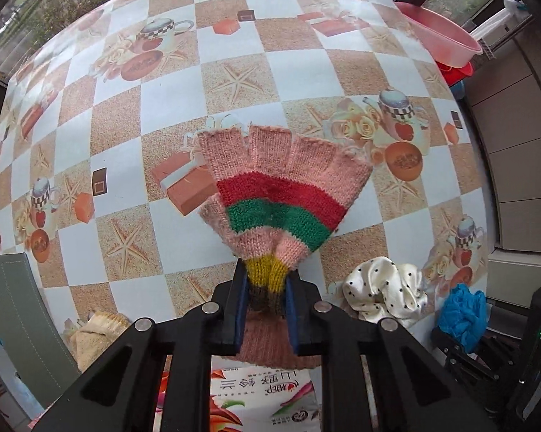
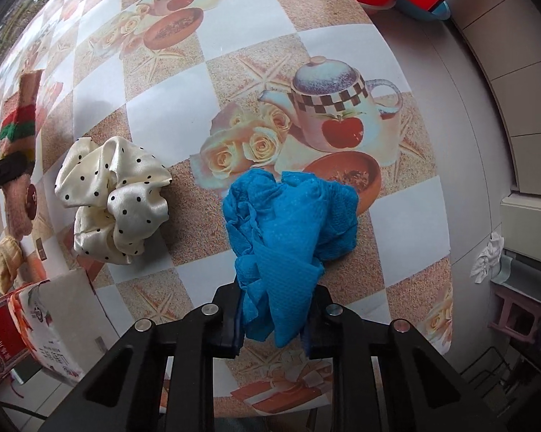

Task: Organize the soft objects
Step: 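Lift the striped glove and blue cloth with both tools toward the white box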

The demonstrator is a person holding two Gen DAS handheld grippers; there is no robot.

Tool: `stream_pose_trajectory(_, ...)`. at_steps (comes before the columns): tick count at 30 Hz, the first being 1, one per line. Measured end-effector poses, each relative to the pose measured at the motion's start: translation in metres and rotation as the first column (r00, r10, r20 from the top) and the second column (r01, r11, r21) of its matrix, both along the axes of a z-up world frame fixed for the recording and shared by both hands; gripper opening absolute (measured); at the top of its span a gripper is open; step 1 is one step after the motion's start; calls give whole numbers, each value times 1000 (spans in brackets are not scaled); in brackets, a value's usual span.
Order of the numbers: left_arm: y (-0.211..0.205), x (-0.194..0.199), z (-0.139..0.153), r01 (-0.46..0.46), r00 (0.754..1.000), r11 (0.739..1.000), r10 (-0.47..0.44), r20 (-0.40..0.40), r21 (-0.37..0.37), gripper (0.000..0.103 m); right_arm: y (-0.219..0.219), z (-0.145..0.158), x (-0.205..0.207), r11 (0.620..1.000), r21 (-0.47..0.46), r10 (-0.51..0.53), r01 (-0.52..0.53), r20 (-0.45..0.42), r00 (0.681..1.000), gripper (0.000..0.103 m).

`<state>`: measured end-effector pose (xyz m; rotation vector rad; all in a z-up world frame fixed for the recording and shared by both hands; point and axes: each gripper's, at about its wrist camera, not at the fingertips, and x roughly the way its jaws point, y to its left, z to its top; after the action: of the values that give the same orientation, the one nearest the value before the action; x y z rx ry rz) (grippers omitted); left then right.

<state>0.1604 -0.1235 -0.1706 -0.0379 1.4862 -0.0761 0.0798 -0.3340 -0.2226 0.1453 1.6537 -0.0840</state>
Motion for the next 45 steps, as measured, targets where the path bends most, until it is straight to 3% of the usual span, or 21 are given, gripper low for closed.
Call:
stream_pose_trajectory(5,-10,-30,34,64,996,997,-61,59,-48,20,-2,24,-8,999,35,-34,33,26,999,24)
stream_pose_trajectory(13,-9,-85,63,167,982,980,-157,101,-104,20,23,72,-34,997,64,-52,46,93,994,24)
stream_pose_trajectory(24,14,-166,100,327,940,936,-308,145,-128,20,65,110,-87,997,80,-25,16,115,993,24)
stream_pose_trajectory(35,57,-209,127,360,917,926,-328,227,-114,20,126,130,-119,992,89,79,-89,115,990,24)
stream_pose_trajectory(45,106,-241,148,358,903,925,-307,299,-131,20,177,160,-134,977,82,178,-196,183,967,24)
